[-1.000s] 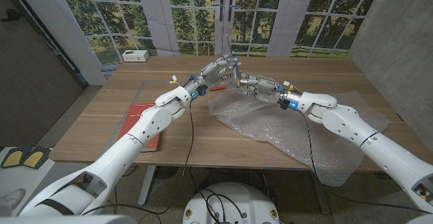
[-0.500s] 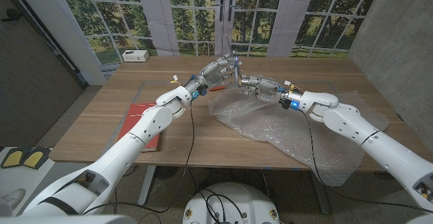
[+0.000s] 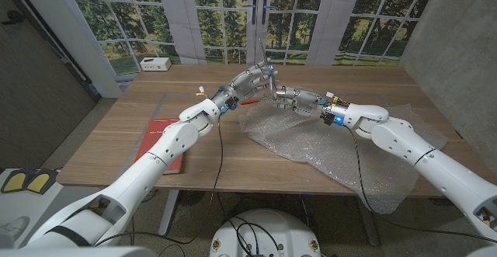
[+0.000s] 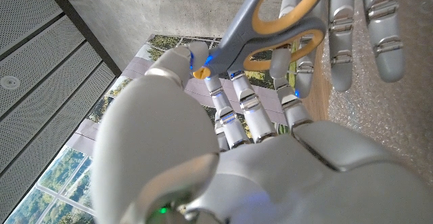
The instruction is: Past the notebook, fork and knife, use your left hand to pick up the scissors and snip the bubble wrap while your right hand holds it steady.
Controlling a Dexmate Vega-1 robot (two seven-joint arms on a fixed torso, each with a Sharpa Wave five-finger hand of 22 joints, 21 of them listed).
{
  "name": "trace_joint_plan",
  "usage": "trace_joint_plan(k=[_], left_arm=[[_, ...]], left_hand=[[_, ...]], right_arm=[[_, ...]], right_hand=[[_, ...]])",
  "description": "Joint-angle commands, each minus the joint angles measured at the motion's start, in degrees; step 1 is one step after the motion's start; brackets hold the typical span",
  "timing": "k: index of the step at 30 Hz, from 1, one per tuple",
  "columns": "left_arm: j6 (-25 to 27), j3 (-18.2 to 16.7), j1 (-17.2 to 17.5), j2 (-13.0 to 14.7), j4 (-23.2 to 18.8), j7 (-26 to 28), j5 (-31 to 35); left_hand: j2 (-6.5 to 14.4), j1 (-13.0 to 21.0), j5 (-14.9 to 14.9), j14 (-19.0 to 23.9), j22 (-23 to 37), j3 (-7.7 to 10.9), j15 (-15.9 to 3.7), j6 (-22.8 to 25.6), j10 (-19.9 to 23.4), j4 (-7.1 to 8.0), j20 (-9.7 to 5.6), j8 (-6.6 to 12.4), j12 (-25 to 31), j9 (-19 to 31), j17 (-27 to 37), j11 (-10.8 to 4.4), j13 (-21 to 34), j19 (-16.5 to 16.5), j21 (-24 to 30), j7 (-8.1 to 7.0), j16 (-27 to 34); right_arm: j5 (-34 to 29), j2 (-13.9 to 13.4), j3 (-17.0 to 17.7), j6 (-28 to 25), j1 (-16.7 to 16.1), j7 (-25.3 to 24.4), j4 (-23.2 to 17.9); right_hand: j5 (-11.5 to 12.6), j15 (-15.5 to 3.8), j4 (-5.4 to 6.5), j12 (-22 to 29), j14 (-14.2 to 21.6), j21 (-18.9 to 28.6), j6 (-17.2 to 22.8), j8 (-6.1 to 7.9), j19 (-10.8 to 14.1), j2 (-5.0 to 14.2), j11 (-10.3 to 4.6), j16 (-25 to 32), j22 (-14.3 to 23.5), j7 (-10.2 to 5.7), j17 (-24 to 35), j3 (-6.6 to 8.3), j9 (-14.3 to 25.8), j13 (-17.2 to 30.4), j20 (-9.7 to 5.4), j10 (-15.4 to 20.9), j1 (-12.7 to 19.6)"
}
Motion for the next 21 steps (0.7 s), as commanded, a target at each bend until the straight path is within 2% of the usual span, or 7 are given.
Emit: trace_joint_plan(k=[1, 5, 11, 21], left_arm=[[-0.7, -0.1, -0.1, -0.4, 1.0, -1.8, -0.4], [-0.6, -0.2, -0.2, -0.6, 1.4, -2.1, -0.6], [-0.8, -0.2, -0.3, -0.8, 1.7, -2.3, -0.6], [-1.1, -0.1, -0.9, -1.0, 2.7, -3.0, 0.0]], left_hand=[[0.6, 0.1, 0.3, 0.3, 0.1, 0.05, -2.41, -0.1, 1.7, 0.20, -0.41, 0.04, 8.0, 0.2, 0.1, -1.56, 0.2, 0.1, 0.1, -0.15, 0.2], [0.5, 0.0, 0.3, 0.3, 0.1, -0.03, -2.41, -0.1, 1.7, 0.27, -0.39, 0.03, 8.0, 0.2, 0.1, -1.49, 0.2, 0.1, 0.1, -0.15, 0.2], [0.7, 0.1, 0.3, 0.2, 0.1, 0.06, -2.54, -0.2, 1.8, 0.24, -0.45, 0.04, 8.0, 0.2, 0.1, -1.60, 0.1, 0.1, 0.1, -0.19, 0.1], [0.6, 0.3, 0.1, -0.3, 0.1, -0.25, -2.45, -0.3, 1.4, 0.12, -0.38, 0.02, 7.9, 0.2, 0.2, -1.57, 0.2, 0.0, 0.1, -0.09, 0.1]], right_arm=[[-0.8, 0.0, -0.1, -0.1, -0.2, -2.5, -1.3], [-0.7, -0.1, -0.2, -1.0, -0.2, -3.7, -1.8], [-1.0, -0.3, 0.0, -1.2, -0.7, -5.7, -2.9], [-0.5, -0.7, 0.3, -1.6, -1.4, -6.8, -4.4]], right_hand=[[0.1, 0.22, 0.41, 0.3, -14.0, 0.4, 0.7, 0.65, -0.7, -0.16, 0.41, 0.3, 0.1, 0.49, 0.1, -0.13, 0.0, 0.2, 0.08, -8.0, -0.7], [0.1, 0.03, 0.42, 0.6, -13.6, 0.7, 1.5, 1.00, -0.1, -0.29, 0.46, 0.5, 0.1, 0.13, 0.0, -0.17, 0.0, 0.2, -0.02, -7.3, -0.8], [0.5, -1.01, 0.03, 1.2, -12.5, 0.9, 4.6, 2.01, 1.2, 0.12, -0.55, 0.8, 0.1, -0.58, -0.2, 0.40, 0.0, 0.2, -0.73, -5.4, -0.3], [0.5, -0.91, -0.29, 1.2, -12.3, 0.9, 4.7, 1.84, 1.7, -0.24, -0.43, 0.7, 0.0, -0.52, -0.3, 0.49, 0.0, 0.2, -0.87, -5.2, 0.0]])
